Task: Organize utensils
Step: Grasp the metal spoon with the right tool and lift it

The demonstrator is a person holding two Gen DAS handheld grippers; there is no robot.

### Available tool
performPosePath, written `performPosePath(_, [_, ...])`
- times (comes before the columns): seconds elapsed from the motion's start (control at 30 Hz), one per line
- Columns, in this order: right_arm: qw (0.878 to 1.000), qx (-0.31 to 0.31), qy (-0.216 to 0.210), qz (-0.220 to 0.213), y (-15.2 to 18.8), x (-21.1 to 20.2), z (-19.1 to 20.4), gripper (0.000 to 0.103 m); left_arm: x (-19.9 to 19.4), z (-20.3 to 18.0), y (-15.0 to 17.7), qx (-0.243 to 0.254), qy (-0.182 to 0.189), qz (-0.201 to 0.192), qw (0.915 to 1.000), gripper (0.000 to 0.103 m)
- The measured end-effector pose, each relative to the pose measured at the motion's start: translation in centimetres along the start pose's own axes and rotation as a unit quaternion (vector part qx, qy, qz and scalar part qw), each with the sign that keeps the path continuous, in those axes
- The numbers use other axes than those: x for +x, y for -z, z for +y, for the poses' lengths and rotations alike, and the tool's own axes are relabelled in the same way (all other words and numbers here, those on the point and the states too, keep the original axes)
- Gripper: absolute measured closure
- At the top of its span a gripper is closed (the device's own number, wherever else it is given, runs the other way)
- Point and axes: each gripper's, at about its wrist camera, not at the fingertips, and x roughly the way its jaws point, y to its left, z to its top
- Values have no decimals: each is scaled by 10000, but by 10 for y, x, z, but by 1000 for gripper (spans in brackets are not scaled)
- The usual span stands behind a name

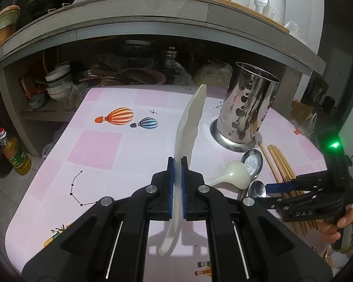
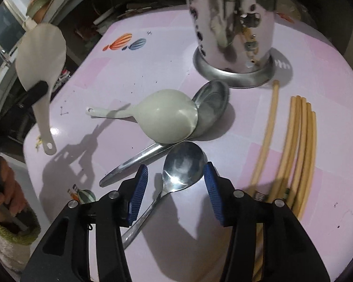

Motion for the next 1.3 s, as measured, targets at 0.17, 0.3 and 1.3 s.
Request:
performPosePath(0.17, [9983, -153, 529, -207, -2, 7, 19, 53, 1, 6, 2, -106, -34, 14, 9999, 98])
performPosePath(0.3, [9929, -447, 1023, -416, 1, 15, 36, 53, 2, 11, 3, -155, -59, 31, 9999, 98])
performPosePath(1.3, [9850, -500, 936, -1361, -5, -65, 20, 65, -16, 3, -14, -179, 181, -247, 9994, 98])
